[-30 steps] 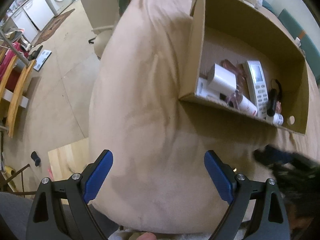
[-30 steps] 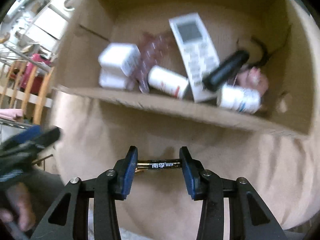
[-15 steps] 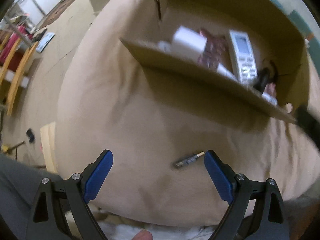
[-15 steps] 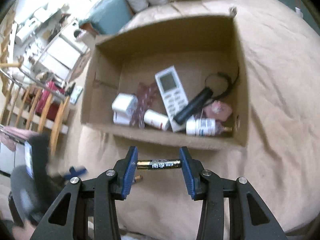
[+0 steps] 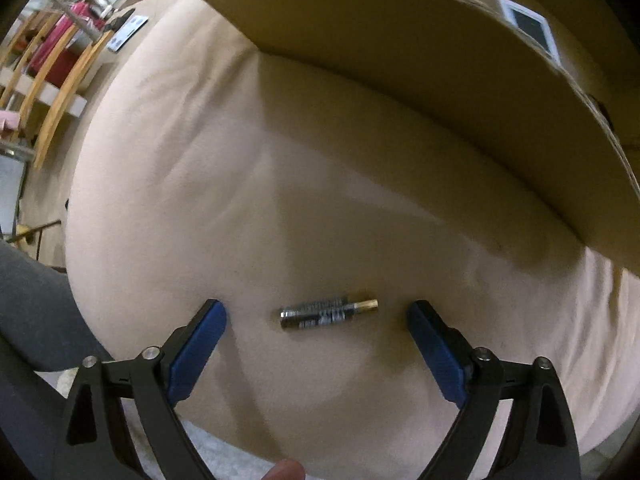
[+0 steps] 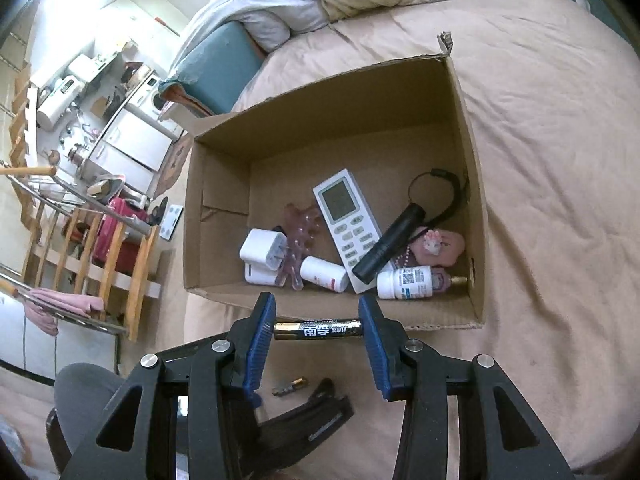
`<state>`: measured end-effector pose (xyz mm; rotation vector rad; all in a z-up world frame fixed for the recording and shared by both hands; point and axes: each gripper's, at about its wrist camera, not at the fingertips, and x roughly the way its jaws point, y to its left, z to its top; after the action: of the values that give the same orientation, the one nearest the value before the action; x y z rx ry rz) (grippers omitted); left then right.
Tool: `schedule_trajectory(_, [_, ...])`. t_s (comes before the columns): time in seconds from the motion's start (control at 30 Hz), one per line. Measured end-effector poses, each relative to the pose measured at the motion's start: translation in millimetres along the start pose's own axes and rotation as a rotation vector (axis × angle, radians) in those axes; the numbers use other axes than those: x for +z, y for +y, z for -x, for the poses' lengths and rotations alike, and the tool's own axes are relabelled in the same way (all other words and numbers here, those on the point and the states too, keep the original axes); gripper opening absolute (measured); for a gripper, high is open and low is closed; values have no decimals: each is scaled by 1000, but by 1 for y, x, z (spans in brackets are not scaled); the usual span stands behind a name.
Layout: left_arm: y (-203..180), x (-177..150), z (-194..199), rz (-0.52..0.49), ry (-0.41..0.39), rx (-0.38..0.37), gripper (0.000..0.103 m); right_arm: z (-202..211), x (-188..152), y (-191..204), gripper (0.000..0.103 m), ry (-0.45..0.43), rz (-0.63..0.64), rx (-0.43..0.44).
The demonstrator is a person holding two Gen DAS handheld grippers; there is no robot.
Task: Organize rigid objects
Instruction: 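Grasp a black battery with the right tool while the left tool grasps the other battery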
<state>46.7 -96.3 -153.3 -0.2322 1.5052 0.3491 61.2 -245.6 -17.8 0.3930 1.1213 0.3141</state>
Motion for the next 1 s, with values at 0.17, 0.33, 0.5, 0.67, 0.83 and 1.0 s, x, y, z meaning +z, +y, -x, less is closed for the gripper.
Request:
schedule_trajectory(0.17, [3, 7, -2, 19, 0, -10, 92, -2, 2, 0, 45, 6, 2, 3])
schedule_trajectory(0.33, [11, 9, 3, -3, -31, -32, 73, -4, 3, 3, 45, 9, 12, 1])
schedule_trajectory(0.5, [19, 13, 9, -24, -39, -62, 34, -5, 3, 5, 45, 15, 21, -6])
schedule_trajectory(0.67, [33, 17, 9, -44, -37, -85, 12, -7, 2, 4, 45, 18, 22, -18])
schedule_trajectory(0.83, [32, 13, 15, -97, -24, -109, 4, -7, 0, 3, 45, 21, 28, -31])
schedule_trajectory(1.0, [44, 27, 28, -152, -31, -150, 2, -7, 0, -1, 45, 22, 26, -48])
